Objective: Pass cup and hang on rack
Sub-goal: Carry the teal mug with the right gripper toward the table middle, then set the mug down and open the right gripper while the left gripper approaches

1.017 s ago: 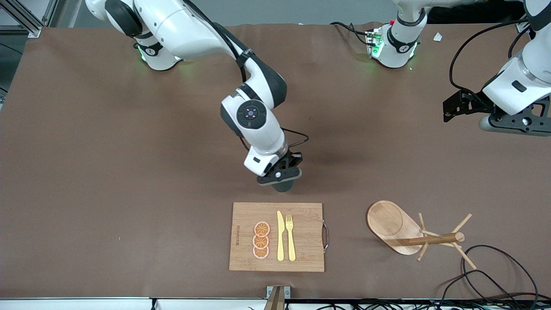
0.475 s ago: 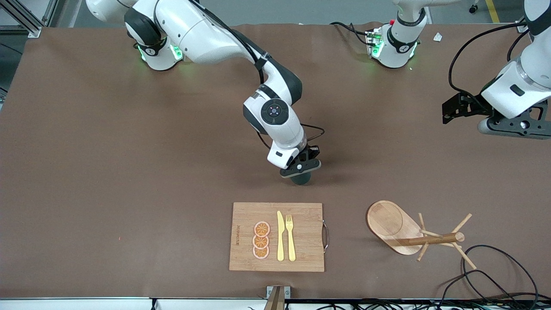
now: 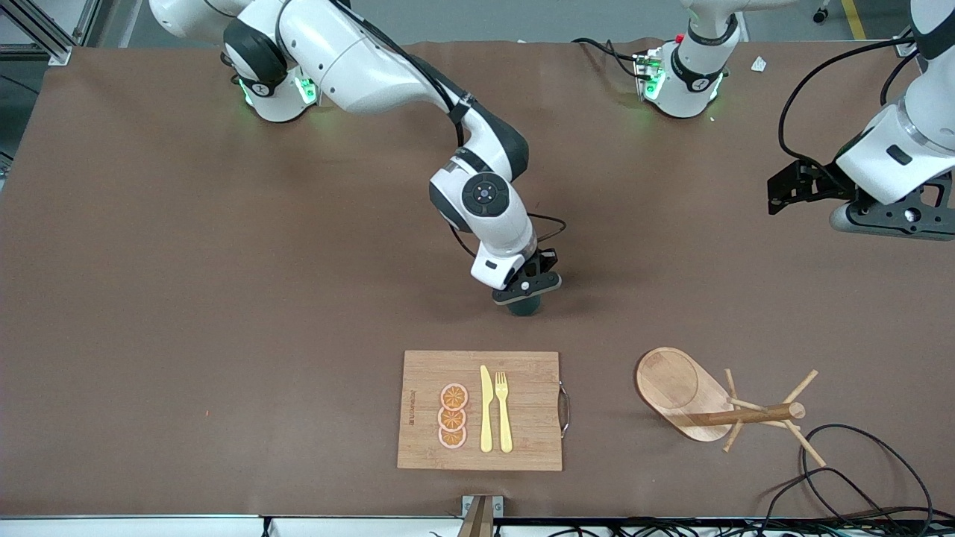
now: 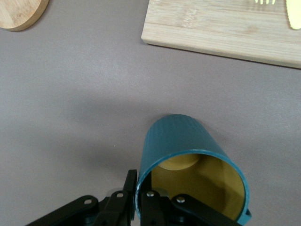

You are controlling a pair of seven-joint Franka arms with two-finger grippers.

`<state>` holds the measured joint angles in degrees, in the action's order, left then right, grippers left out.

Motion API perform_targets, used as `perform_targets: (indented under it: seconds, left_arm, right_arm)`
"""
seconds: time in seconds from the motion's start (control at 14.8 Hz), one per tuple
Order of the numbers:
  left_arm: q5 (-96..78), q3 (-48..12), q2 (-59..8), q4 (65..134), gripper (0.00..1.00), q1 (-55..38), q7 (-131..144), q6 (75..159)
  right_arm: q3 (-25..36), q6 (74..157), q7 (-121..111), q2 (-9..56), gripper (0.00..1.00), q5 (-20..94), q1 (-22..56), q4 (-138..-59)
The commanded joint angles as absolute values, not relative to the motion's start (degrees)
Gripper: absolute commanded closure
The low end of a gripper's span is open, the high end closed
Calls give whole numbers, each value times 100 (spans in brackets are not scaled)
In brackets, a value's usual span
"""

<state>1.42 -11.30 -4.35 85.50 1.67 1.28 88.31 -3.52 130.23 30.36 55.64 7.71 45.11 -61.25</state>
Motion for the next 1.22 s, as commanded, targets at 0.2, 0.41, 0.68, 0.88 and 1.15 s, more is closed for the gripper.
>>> perform_targets:
  seconds: [0.2, 0.41, 0.68, 0.88, 1.15]
  left_arm:
    - [185, -1178, -483, 8367, 0, 150, 604, 8798]
    - [246, -1362, -483, 8367, 0, -87, 1438, 8798]
    - [220, -1450, -483, 8367, 0, -395, 2161, 8789]
    - [229, -1503, -501, 8367, 0, -483, 2609, 8789]
    - [272, -1670, -947, 8429, 0, -1272, 4063, 9331]
  right_arm:
    - [-334, 13105, 3129, 5599, 0, 809, 4500, -5994]
    - [-316, 13025, 3103, 5292, 0, 791, 4360, -6012]
    - [-299, 12747, 3076, 4810, 0, 791, 3799, -6021]
    - [-299, 11806, 3032, 4387, 0, 774, 3096, -6021]
    - [-308, 11016, 1946, 3842, 0, 774, 2033, -6038]
